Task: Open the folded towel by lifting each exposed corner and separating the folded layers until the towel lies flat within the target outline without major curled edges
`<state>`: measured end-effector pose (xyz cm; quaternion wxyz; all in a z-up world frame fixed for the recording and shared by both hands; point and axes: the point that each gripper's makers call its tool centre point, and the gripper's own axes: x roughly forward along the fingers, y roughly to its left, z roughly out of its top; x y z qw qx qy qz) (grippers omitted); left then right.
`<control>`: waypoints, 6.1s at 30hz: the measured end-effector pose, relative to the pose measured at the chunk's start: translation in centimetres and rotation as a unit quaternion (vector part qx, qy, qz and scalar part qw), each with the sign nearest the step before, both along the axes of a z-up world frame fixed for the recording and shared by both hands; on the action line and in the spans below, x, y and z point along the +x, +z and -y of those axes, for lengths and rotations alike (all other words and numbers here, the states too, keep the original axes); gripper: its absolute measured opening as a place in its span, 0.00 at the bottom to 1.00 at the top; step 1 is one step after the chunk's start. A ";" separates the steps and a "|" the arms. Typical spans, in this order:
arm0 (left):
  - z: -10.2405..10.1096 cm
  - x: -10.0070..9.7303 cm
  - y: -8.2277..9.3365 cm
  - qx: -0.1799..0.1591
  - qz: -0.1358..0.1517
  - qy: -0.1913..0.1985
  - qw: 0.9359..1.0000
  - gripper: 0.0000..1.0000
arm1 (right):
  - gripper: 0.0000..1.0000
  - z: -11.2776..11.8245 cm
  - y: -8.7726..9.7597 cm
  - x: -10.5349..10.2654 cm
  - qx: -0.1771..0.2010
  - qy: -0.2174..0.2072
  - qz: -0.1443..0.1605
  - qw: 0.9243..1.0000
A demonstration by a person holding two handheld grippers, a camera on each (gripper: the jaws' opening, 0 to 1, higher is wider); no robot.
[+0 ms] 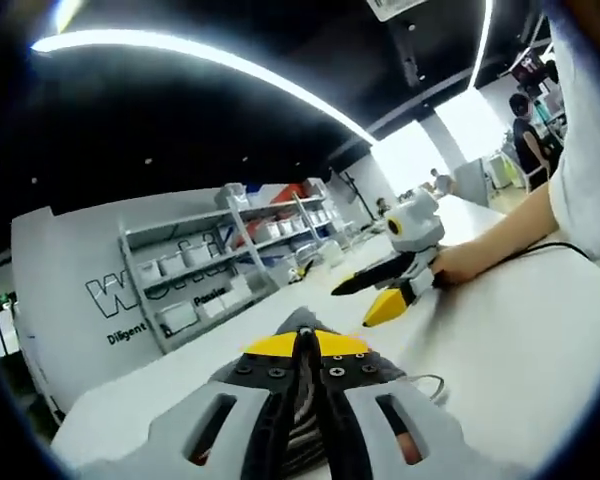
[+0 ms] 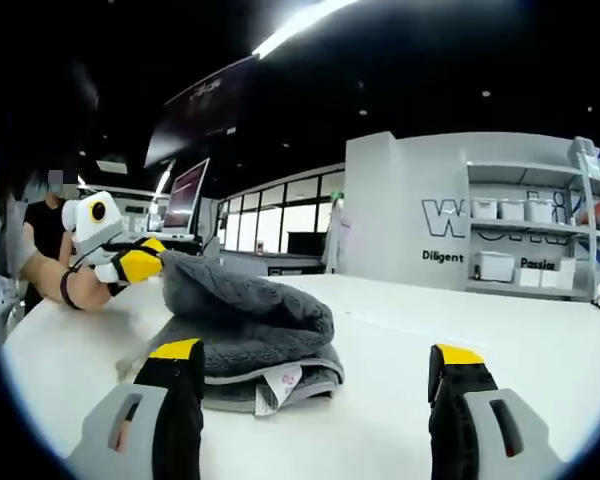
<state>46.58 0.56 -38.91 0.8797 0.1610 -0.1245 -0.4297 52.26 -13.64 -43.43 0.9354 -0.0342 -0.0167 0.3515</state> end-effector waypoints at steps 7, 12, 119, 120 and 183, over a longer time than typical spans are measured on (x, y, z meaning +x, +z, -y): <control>-2.5 1.5 0.5 -0.058 -0.046 0.029 0.997 0.04 | 0.94 0.3 1.0 -0.4 0.033 0.012 0.010 0.999; -5.3 2.7 0.7 -0.092 -0.061 0.072 0.991 0.04 | 0.94 0.1 1.5 -0.7 0.052 0.021 0.016 0.998; -11.7 5.4 1.0 -0.051 -0.076 0.096 0.991 0.91 | 0.83 -4.3 -0.2 -3.0 0.011 0.132 -0.010 0.991; -11.5 5.4 0.8 -0.043 -0.078 0.095 0.991 0.94 | 0.83 -4.3 -0.2 -3.0 0.010 0.132 -0.011 0.991; -14.5 4.1 5.1 0.181 0.201 0.267 0.925 0.04 | 0.72 -7.4 -1.6 -5.3 -0.066 0.179 0.007 0.982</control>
